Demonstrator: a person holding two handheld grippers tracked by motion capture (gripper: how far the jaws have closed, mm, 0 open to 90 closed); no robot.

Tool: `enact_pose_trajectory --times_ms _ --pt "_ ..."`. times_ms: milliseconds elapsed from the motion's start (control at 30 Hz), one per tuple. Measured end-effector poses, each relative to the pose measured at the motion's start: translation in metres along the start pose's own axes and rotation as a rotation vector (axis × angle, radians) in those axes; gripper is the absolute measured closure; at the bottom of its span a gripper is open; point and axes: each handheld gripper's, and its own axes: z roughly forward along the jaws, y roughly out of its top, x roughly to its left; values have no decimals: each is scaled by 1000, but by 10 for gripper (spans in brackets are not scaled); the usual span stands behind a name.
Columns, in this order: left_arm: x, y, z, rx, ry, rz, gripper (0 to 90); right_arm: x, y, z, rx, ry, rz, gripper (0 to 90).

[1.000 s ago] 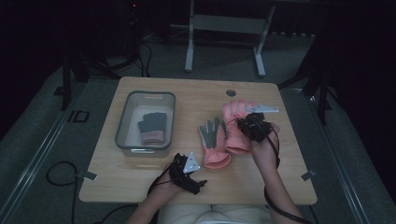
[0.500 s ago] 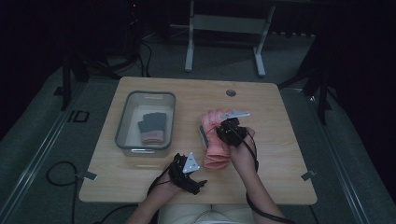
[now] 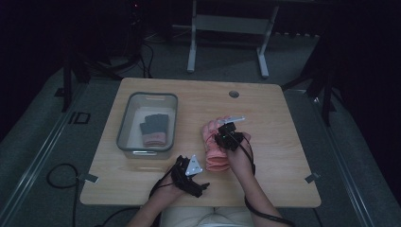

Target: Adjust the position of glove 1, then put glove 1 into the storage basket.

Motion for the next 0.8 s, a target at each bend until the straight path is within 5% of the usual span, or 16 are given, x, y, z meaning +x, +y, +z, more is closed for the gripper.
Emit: enact_pose_trajectory --times_ms 233,567,633,800 --pt "-1 0 0 -5 12 -5 18 -6 0 0 -5 48 -2 687" --pt "0 0 -1 -7 16 -11 18 -18 9 -33 -73 93 -60 529" --pt "-2 -1 -5 -42 33 -5 18 -24 8 -37 -85 107 -55 508" --pt "1 5 -17 -95 -7 -84 18 -35 4 -49 -116 119 -54 477"
